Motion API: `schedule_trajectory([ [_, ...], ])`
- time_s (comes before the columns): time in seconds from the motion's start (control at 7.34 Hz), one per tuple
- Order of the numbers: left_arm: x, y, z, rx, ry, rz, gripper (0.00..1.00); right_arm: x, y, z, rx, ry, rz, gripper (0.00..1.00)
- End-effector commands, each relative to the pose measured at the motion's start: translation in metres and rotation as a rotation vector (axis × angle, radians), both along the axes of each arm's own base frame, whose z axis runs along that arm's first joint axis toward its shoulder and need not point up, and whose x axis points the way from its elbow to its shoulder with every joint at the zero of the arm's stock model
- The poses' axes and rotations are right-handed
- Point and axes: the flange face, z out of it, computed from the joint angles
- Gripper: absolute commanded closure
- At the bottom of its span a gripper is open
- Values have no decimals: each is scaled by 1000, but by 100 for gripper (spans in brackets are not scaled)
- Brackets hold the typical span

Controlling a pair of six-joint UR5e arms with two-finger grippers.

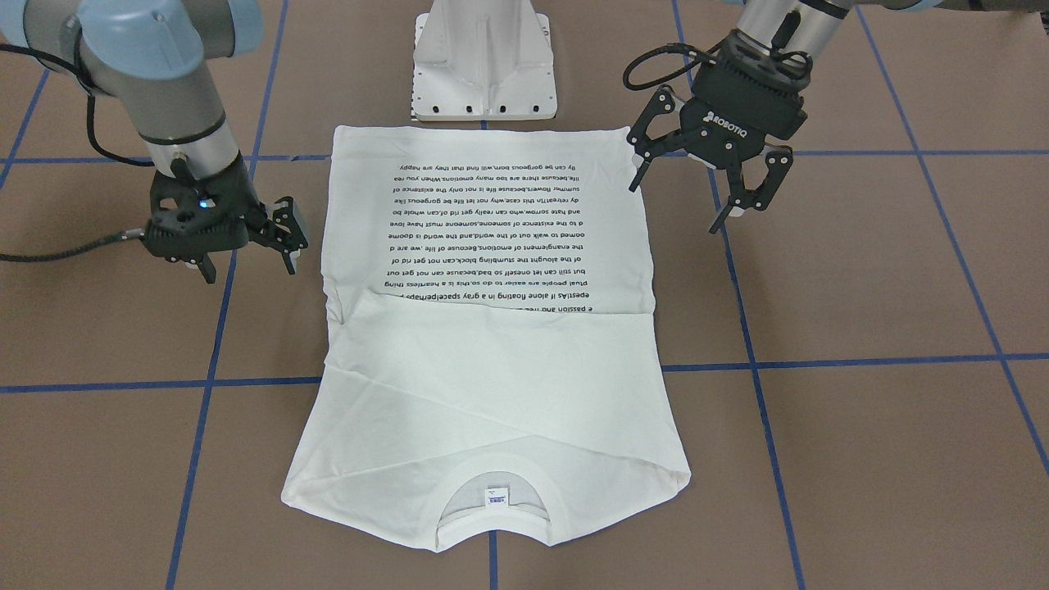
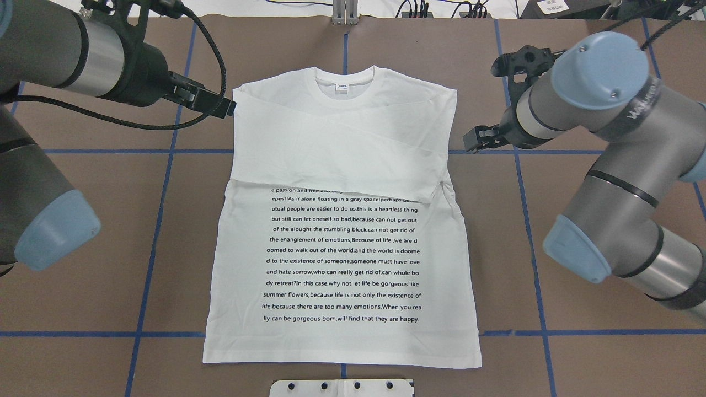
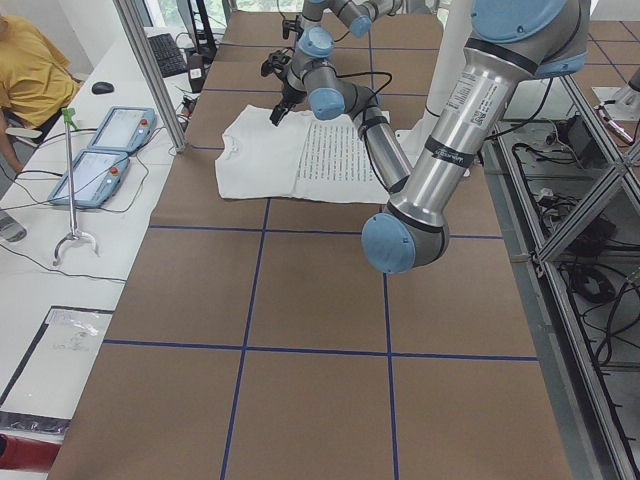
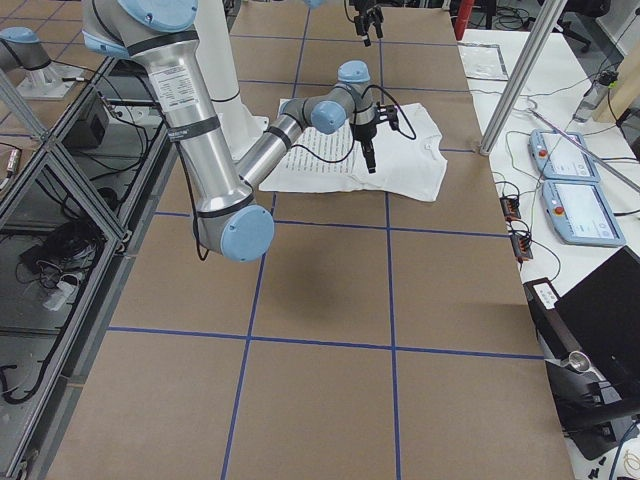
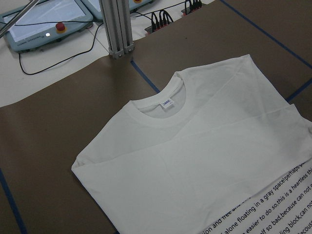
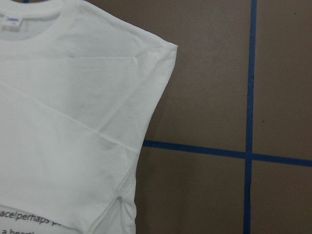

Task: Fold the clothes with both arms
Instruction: 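Move both grippers down to the shirt's hem corners nearest the robot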

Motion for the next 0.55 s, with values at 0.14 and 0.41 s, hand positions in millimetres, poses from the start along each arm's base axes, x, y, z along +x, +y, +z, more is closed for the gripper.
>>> schedule_trajectory([
  [0.14, 23, 96, 17, -206, 92, -40, 0, 43, 94, -15, -176, -256, 138, 0],
  [0.41, 54, 149, 28, -316, 112, -42, 0, 37, 150, -19, -161, -265, 150, 0],
])
